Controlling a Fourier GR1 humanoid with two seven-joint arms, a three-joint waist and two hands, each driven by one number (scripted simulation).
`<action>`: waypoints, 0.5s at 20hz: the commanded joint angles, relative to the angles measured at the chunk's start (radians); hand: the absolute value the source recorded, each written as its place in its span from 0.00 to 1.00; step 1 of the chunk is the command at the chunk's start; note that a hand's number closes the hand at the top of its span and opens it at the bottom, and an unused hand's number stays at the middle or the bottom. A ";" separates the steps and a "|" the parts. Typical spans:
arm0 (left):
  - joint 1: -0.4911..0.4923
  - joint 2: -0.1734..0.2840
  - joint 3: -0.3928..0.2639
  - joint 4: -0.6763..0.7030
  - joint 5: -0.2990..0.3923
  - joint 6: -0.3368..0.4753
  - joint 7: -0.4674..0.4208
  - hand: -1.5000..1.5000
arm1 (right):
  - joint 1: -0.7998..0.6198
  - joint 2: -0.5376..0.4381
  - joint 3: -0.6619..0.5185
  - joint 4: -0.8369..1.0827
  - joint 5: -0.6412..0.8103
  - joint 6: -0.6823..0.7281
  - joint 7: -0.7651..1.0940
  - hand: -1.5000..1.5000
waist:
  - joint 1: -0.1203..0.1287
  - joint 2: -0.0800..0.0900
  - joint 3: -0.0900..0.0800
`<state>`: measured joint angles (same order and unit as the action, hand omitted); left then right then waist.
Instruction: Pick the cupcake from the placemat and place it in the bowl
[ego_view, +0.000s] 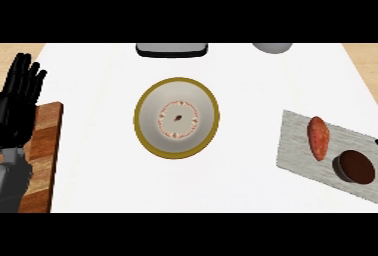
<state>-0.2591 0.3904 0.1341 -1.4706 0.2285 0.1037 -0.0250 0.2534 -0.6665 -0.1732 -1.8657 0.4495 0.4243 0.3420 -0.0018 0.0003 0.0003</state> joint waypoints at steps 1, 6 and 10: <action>0.033 0.004 0.048 -0.006 0.015 -0.045 -0.031 0.50 | -0.024 0.049 0.017 0.079 0.087 -0.005 -0.060 0.00 | 0.001 -0.001 0.000; 0.006 -0.049 0.022 0.028 -0.043 -0.013 -0.034 0.50 | -0.056 0.089 -0.008 0.186 0.142 -0.048 -0.178 0.00 | -0.002 0.000 0.000; 0.016 -0.039 0.036 -0.059 -0.033 -0.021 0.040 0.50 | -0.097 0.096 -0.012 0.265 0.171 -0.050 -0.263 0.00 | 0.000 -0.001 0.000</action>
<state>-0.2360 0.3532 0.1535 -1.5135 0.1931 0.0966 -0.0147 0.1760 -0.5946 -0.1818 -1.6508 0.5866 0.3796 0.1497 -0.0009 -0.0003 0.0003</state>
